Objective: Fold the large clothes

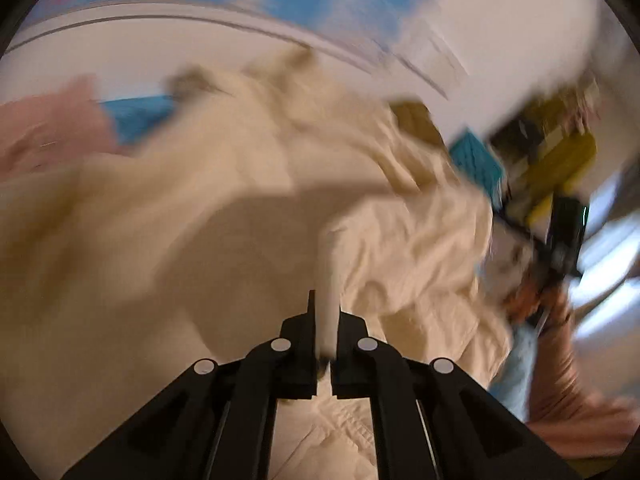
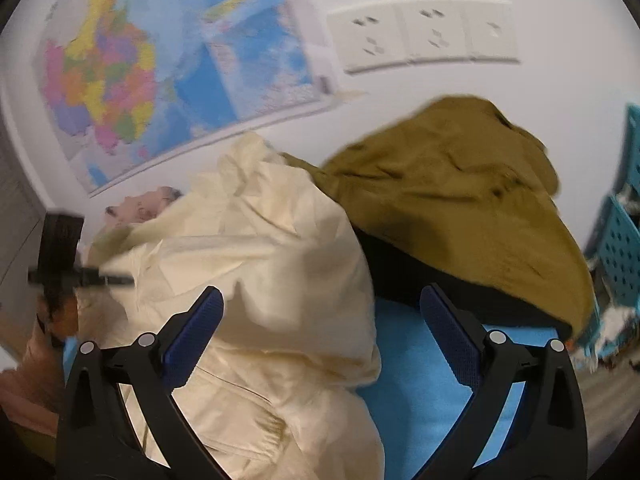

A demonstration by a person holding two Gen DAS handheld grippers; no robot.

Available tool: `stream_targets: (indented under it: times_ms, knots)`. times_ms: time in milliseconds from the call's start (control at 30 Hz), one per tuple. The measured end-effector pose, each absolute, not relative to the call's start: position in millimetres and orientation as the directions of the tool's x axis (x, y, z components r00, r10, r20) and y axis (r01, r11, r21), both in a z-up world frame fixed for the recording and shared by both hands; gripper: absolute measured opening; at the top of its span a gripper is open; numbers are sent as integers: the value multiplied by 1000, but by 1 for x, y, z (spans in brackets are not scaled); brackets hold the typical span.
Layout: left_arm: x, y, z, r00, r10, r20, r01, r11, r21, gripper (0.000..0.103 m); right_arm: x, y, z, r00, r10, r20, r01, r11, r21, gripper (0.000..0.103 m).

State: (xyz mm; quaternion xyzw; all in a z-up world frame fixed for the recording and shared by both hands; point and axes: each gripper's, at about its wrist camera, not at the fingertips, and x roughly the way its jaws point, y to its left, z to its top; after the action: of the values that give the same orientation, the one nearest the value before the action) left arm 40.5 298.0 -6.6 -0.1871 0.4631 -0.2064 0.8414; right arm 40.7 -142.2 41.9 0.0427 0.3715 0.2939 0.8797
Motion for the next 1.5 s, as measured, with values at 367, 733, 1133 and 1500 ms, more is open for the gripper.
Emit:
stream_targets:
  times_ms: [367, 733, 1133, 1500]
  knots:
    - [21, 347, -28, 421, -380, -824, -18, 904, -427, 7, 99, -50, -2, 437, 490, -754, -566, 801, 192, 37]
    - [0, 331, -4, 497, -335, -801, 82, 936, -341, 61, 106, -47, 18, 531, 435, -727, -514, 847, 132, 73]
    - [4, 326, -20, 505, -266, -821, 62, 960, -273, 50, 78, 7, -18, 402, 460, -792, -635, 763, 122, 47]
    - [-160, 451, 48, 723, 161, -672, -332, 934, -134, 73, 53, 9, 16, 382, 597, -706, -677, 700, 226, 72]
